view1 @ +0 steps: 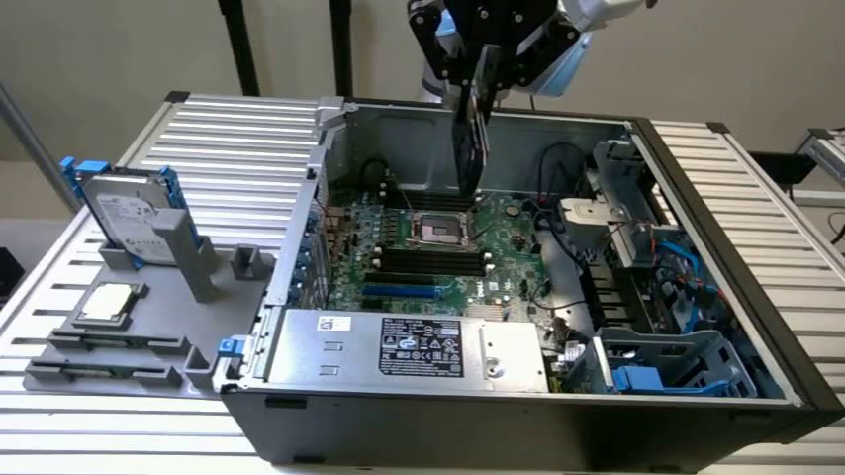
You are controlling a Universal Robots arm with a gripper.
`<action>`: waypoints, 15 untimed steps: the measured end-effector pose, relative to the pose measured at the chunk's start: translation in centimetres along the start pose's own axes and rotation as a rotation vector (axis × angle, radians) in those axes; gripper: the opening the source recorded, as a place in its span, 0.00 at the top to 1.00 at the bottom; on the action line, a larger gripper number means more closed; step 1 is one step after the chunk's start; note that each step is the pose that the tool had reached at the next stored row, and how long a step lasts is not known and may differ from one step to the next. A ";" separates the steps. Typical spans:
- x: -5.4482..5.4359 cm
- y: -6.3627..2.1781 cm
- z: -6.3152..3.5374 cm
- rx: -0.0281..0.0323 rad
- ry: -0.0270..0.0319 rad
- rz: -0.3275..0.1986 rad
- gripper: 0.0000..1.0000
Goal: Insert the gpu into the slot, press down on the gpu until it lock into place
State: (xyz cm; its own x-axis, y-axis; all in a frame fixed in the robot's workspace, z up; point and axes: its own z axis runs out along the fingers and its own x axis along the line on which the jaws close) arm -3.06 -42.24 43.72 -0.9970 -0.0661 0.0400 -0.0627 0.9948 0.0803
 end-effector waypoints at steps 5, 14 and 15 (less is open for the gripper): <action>0.0 -0.01 0.14 0.0036 0.0073 -0.091 0.74; 0.0 -0.05 0.65 0.0101 0.0204 -0.254 0.74; 0.0 -0.06 0.73 0.0109 0.0219 -0.272 0.74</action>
State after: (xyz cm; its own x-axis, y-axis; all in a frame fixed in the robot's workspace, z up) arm -3.06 -42.24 42.99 -0.9423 -0.3324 0.0400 -0.3286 0.9411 0.0803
